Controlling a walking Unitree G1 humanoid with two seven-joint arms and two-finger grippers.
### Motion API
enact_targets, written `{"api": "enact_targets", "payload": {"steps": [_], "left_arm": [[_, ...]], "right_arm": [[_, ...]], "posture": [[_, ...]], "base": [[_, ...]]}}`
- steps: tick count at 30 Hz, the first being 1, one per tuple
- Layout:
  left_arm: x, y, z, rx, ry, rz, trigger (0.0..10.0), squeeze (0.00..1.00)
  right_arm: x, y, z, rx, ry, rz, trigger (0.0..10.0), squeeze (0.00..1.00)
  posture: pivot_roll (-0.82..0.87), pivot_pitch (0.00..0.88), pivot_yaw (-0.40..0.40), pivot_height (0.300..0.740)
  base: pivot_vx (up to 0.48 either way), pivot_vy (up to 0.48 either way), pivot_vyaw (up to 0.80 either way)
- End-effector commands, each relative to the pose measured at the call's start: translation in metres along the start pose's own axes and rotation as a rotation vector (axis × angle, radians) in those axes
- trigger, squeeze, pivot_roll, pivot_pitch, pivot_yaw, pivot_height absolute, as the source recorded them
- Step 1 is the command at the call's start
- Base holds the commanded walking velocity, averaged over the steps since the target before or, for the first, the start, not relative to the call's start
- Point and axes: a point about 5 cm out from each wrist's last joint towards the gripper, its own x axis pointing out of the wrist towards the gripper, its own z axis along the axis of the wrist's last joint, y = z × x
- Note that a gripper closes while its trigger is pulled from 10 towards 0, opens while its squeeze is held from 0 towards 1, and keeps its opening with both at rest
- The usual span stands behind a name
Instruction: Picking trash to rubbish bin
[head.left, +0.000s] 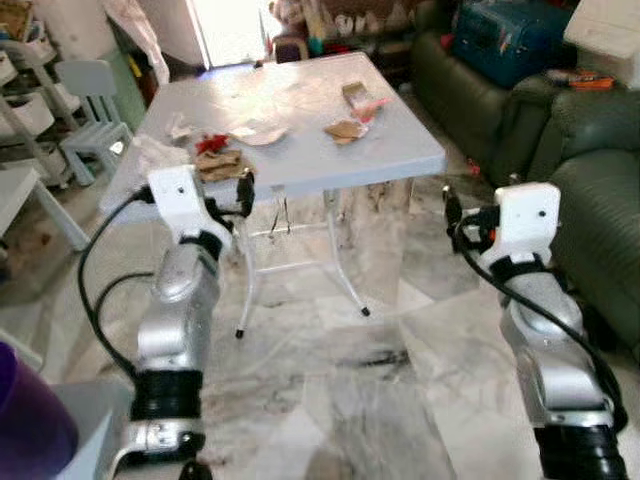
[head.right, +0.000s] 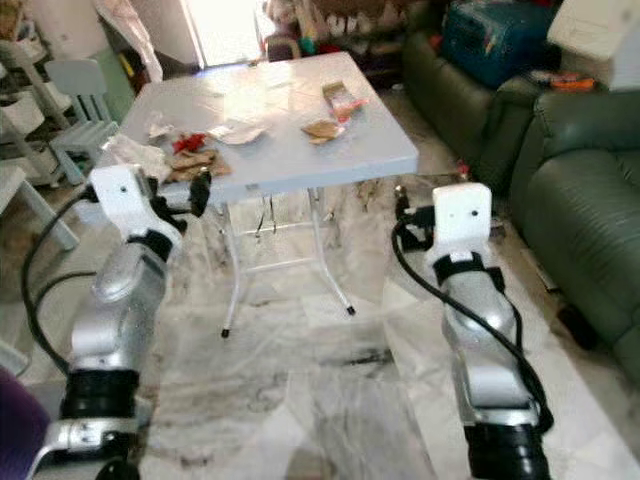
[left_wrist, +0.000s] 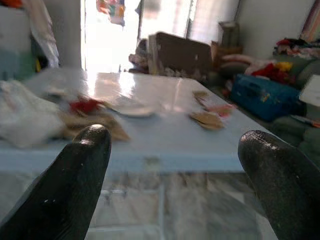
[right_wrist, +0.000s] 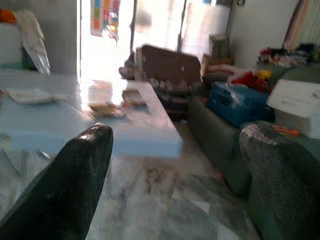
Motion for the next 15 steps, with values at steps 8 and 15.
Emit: {"api": "enact_targets", "payload": {"steps": [8,15], "left_arm": [[0.002,0.019,0.008,-0.021,-0.034,0.089,10.0,0.0],[0.004,0.023,0.008,-0.032,-0.035,0.105,10.0,0.0]], "right_arm": [[0.002,0.0,0.005,0.0,-0.022,0.007,10.0,0.0],[0.002,-0.002,0.006,-0.004,-0.025,0.009,10.0,0.0]], "posture": [[-0.06,0.0,0.068,0.74],[-0.06,0.0,0.067,0.74]], "base": [[0.031,0.0,0.0],[0.447,0.0,0.0]]}}
